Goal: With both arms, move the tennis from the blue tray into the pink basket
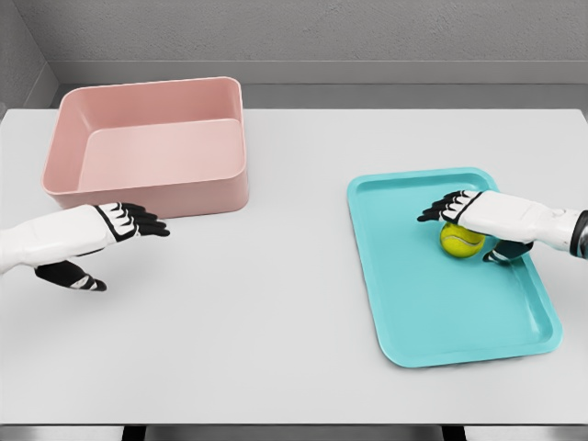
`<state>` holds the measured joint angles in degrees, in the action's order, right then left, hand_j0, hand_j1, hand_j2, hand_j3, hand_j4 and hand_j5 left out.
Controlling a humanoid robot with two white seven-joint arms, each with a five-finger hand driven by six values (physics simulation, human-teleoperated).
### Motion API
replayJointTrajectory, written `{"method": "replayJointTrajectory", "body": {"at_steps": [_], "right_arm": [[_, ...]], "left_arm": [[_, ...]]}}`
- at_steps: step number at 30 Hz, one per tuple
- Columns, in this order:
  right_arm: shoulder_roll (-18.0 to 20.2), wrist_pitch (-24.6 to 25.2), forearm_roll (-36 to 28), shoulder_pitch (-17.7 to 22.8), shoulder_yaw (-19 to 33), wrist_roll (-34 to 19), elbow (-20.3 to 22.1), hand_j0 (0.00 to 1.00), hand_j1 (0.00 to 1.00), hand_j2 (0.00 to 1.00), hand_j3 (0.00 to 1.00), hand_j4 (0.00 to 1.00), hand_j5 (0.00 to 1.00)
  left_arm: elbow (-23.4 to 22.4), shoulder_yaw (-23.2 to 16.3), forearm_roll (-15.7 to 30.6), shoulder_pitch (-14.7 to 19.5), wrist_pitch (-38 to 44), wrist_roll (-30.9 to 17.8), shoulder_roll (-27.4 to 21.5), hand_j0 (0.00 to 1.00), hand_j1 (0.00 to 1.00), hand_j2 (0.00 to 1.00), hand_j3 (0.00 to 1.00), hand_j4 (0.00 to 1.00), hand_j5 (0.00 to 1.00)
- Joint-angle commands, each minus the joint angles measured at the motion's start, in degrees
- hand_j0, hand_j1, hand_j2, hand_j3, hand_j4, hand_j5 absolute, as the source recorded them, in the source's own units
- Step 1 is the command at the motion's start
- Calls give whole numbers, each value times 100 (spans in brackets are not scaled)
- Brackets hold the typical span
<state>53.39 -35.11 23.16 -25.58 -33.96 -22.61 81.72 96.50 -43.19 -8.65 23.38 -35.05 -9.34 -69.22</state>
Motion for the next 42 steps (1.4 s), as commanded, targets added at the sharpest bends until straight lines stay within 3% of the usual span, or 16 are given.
{"method": "replayJointTrajectory", "body": {"at_steps": [1,31,42], "right_arm": [[-4,11,-31,0,3,2,-15,100,100,100,100,100,100],[-92,11,-22,-9,12,-68,-130,100,100,100,100,100,100],[-101,11,92,-18,38,-77,-165,80,80,80,80,80,80]], "left_arm": [[0,4,39,0,5,2,-13,100,100,100,100,100,100],[0,4,48,-18,5,11,-4,100,100,100,100,100,100],[0,-5,48,-18,5,11,-13,100,100,100,100,100,100]]}}
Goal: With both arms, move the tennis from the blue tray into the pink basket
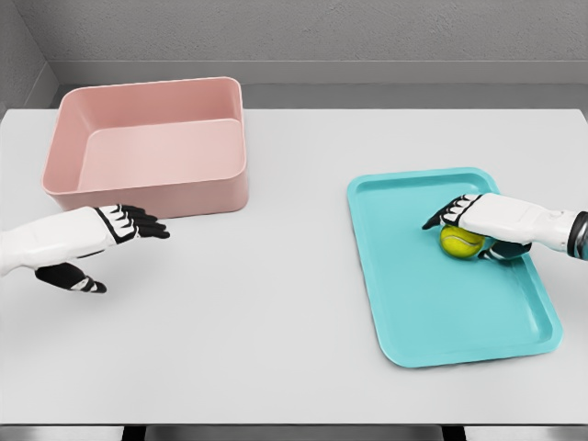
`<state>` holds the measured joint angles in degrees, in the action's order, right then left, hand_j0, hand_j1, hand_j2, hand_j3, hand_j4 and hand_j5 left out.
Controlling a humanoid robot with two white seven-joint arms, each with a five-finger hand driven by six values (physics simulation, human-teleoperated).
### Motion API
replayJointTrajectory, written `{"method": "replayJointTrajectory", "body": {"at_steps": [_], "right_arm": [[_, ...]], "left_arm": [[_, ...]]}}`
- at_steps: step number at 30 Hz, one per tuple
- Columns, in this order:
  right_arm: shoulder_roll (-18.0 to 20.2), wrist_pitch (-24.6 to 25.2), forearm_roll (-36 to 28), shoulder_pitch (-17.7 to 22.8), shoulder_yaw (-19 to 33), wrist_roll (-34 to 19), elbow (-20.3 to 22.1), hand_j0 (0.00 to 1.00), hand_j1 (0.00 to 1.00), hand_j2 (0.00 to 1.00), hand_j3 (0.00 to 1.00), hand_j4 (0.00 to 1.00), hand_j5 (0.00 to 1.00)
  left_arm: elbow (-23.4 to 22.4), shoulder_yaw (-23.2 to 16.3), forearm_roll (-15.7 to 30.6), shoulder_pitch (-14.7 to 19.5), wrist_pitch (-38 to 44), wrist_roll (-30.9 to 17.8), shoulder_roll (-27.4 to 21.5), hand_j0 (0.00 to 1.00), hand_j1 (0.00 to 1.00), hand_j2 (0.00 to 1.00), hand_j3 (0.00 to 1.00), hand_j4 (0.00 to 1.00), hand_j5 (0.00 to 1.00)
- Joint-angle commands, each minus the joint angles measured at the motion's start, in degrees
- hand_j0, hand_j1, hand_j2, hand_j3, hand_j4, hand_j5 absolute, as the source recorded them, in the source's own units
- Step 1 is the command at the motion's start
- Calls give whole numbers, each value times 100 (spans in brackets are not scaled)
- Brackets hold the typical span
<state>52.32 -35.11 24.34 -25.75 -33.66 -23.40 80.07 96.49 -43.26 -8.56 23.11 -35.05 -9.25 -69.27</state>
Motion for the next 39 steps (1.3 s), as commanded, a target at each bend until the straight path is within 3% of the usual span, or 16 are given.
{"method": "replayJointTrajectory", "body": {"at_steps": [1,12,23,39], "right_arm": [[7,11,-26,0,9,2,0,79,79,79,79,79,79],[-81,11,-17,0,9,-60,0,70,70,70,70,70,70],[-81,11,-26,0,44,-86,8,67,67,67,67,67,67],[-81,11,-88,-228,70,-60,79,60,60,60,60,60,60]], "left_arm": [[1,10,38,0,5,2,-8,100,100,100,100,100,100],[-7,10,38,0,5,3,-8,100,100,100,100,100,100],[-7,10,56,0,5,11,-17,100,100,100,100,100,100],[28,1,434,-140,5,2,-105,100,100,100,100,100,100]]}}
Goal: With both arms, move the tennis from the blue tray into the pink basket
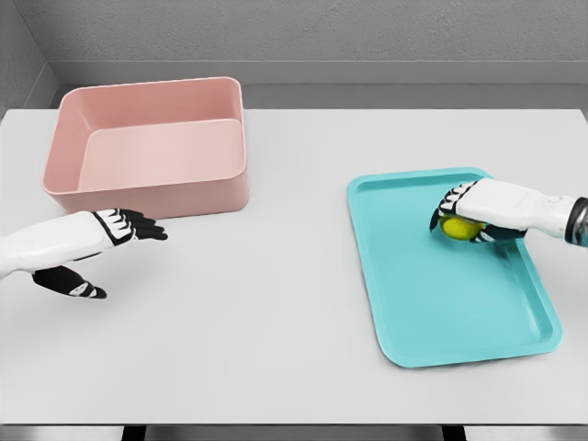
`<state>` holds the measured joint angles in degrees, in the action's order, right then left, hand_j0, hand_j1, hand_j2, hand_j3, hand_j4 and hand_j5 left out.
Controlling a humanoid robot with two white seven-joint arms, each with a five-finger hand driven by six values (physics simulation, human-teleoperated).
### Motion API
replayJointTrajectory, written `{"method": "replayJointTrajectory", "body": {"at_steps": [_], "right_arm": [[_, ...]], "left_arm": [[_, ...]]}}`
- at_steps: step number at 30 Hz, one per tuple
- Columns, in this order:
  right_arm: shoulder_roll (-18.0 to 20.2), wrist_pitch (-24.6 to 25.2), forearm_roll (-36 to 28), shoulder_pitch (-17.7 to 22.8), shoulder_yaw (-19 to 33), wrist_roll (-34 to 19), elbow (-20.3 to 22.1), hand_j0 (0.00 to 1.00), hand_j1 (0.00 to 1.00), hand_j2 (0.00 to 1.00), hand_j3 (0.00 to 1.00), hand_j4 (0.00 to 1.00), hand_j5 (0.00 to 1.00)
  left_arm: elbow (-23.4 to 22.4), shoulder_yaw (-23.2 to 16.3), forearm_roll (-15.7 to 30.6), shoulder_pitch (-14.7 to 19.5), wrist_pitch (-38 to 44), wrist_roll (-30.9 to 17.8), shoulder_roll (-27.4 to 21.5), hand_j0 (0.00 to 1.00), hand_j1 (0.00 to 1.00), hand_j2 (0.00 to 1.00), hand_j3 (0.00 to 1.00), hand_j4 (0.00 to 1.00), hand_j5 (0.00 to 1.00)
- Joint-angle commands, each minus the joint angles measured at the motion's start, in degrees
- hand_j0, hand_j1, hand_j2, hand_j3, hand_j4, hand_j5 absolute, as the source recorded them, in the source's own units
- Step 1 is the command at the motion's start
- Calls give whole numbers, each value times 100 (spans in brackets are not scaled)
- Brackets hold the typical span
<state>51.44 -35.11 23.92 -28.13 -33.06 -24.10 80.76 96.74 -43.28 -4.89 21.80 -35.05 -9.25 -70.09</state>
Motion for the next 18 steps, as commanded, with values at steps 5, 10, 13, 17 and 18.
{"method": "replayJointTrajectory", "body": {"at_steps": [5,10,13,17,18], "right_arm": [[15,11,-63,-44,10,10,72,60,60,60,60,60,60],[15,11,-63,-62,10,28,160,60,60,60,60,60,60],[15,11,-63,-97,10,37,256,60,60,60,60,60,60],[15,11,-81,-141,10,45,467,60,60,60,60,60,60],[15,11,-90,-149,10,45,511,60,60,60,60,60,60]], "left_arm": [[3,3,76,-9,5,2,-22,100,100,100,100,100,100],[3,3,103,-9,5,2,-22,100,100,100,100,100,100],[3,12,111,-9,5,2,-13,100,100,100,100,100,100],[3,12,129,-9,5,2,-4,100,100,100,100,100,100],[3,12,129,0,5,2,-4,100,100,100,100,100,100]]}}
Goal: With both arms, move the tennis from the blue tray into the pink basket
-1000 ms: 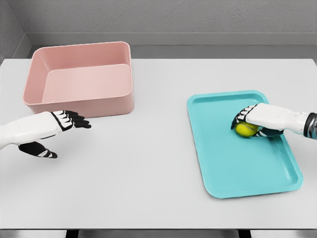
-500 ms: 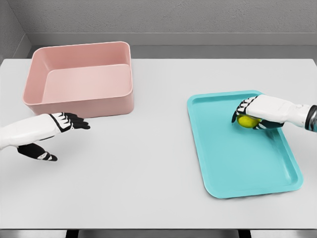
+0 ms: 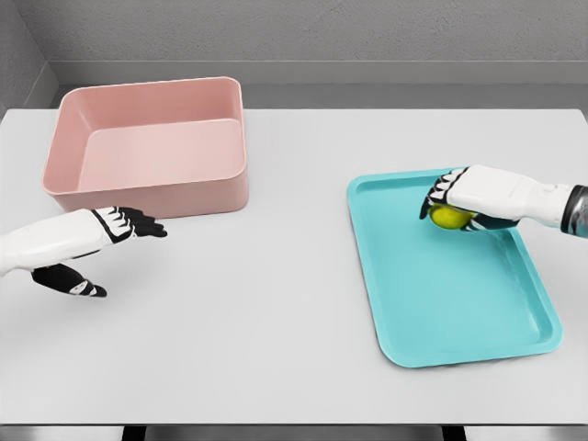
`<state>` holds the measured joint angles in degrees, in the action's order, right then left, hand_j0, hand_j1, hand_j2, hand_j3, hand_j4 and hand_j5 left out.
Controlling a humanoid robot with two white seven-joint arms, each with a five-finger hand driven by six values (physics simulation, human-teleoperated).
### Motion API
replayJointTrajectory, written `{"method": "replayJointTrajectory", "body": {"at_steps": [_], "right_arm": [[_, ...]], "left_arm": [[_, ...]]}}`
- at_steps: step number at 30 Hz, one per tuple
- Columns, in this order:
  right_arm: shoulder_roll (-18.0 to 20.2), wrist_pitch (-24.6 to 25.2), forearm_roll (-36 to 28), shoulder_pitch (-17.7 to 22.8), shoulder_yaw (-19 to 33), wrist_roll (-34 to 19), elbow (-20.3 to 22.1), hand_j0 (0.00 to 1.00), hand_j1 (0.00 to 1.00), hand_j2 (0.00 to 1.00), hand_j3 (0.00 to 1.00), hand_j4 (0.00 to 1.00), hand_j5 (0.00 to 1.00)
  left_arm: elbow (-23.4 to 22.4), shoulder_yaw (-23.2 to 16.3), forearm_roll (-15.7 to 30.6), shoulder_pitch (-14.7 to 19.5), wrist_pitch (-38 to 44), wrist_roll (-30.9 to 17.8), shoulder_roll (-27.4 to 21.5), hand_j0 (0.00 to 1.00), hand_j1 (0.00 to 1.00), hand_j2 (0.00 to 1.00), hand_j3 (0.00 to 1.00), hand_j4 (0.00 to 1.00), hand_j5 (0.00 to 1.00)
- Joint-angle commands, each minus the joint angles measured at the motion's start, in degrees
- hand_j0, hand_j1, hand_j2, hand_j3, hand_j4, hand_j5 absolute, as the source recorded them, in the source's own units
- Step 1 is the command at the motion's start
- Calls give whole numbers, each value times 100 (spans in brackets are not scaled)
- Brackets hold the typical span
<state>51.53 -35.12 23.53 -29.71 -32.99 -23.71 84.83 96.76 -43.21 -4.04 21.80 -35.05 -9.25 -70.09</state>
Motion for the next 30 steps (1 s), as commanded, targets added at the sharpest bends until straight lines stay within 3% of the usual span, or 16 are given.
{"method": "replayJointTrajectory", "body": {"at_steps": [1,15,21,30], "right_arm": [[6,12,-41,-9,3,7,113,60,60,60,60,60,60],[-12,12,-59,-105,-5,24,367,59,59,59,59,59,59],[-135,12,-59,-141,-32,24,640,59,59,59,59,59,59],[-337,12,-50,-255,-93,15,719,59,59,59,59,59,59]], "left_arm": [[1,5,52,0,5,2,-5,100,100,100,100,100,100],[27,-12,96,0,5,-6,48,100,100,100,100,100,100],[71,-21,96,0,5,-6,31,100,100,100,100,100,100],[115,-21,96,9,5,-6,57,100,100,100,100,100,100]]}}
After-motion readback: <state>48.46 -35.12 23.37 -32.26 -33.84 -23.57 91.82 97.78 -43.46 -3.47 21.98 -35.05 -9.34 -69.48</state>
